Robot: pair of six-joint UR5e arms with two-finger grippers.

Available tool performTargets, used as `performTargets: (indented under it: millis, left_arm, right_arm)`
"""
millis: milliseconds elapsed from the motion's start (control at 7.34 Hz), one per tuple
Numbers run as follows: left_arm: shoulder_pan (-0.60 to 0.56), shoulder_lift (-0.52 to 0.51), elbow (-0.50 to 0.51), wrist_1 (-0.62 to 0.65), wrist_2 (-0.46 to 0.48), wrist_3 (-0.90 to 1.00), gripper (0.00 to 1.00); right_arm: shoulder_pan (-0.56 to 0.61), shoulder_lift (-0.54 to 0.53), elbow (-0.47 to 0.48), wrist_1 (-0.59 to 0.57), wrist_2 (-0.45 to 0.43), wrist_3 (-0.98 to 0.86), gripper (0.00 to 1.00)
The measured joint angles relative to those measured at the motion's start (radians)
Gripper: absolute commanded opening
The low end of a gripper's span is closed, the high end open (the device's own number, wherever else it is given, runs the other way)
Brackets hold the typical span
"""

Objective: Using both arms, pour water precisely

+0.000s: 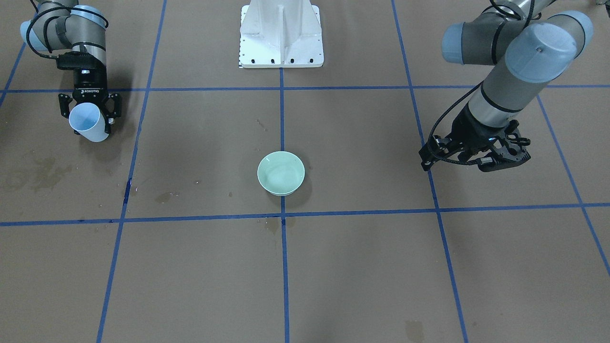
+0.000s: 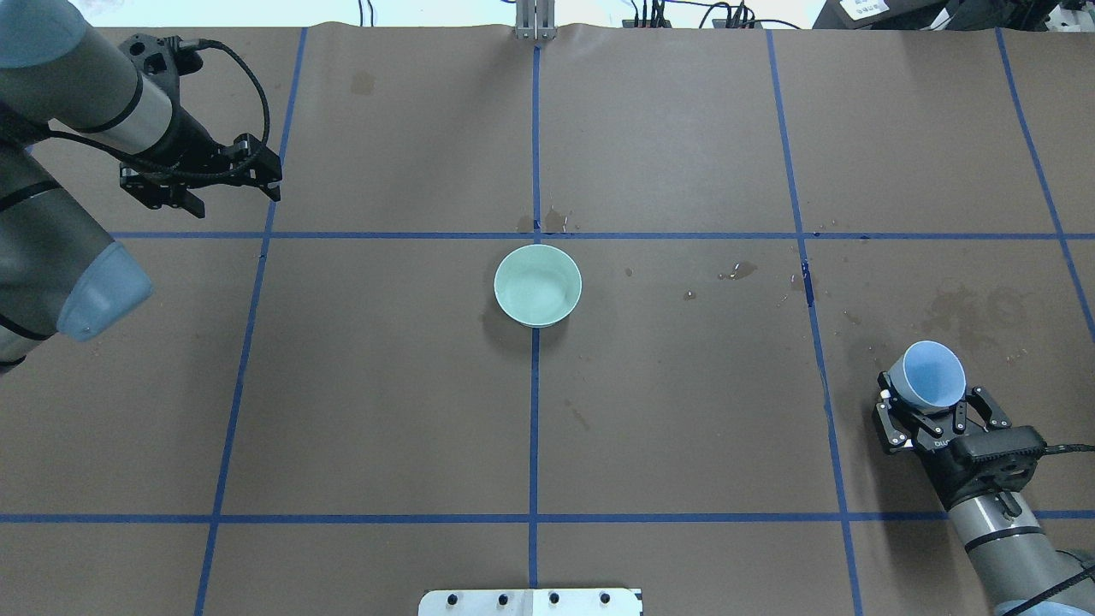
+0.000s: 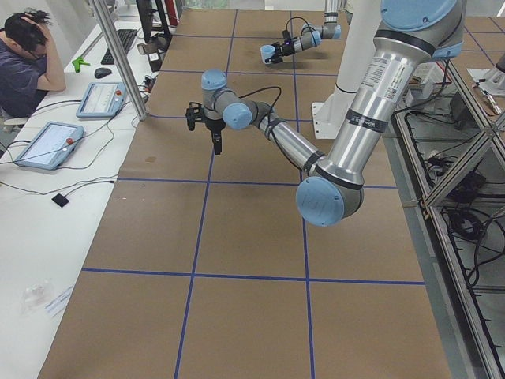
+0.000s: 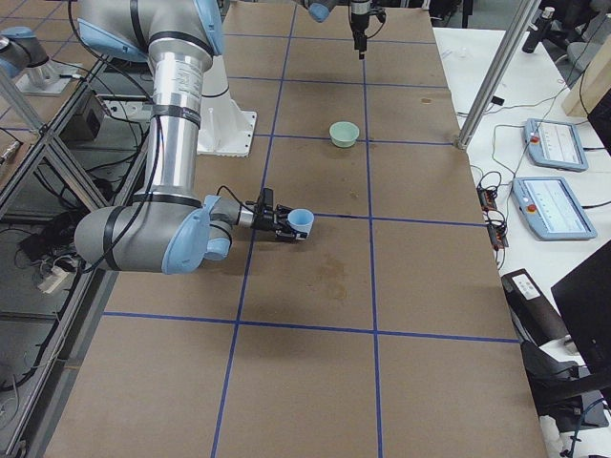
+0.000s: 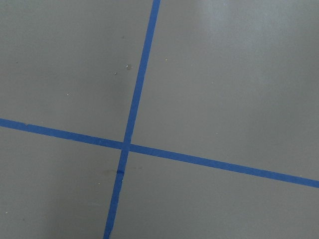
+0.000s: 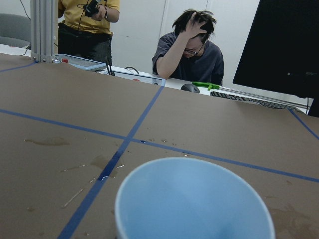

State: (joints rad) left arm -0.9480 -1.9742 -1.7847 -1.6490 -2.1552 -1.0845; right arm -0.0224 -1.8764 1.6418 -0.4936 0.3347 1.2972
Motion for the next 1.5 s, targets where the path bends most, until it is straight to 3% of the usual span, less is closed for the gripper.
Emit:
performTargets:
  millis: [409,1090,1362,1498]
  left_arm:
    - [0.000,0.000,0.000,0.001,0.000,0.000,1.00]
    - [0.000,0.000,0.000,0.001,0.000,0.000,1.00]
    - [0.000,0.000,0.001,0.001,0.000,0.000,1.00]
    - [0.000,0.000,0.001,0.001,0.000,0.000,1.00]
  right_arm:
    - [-0.002,-0.001,0.000,0.004,0.000,0.006,0.25]
    - [-0.006,-0.002,-0.010,0.004,0.003,0.027,0.43]
    - [-0.008,-0.002,-0.013,0.004,0.004,0.029,0.77]
    - [-0.008,-0.002,-0.014,0.004,0.004,0.030,0.84]
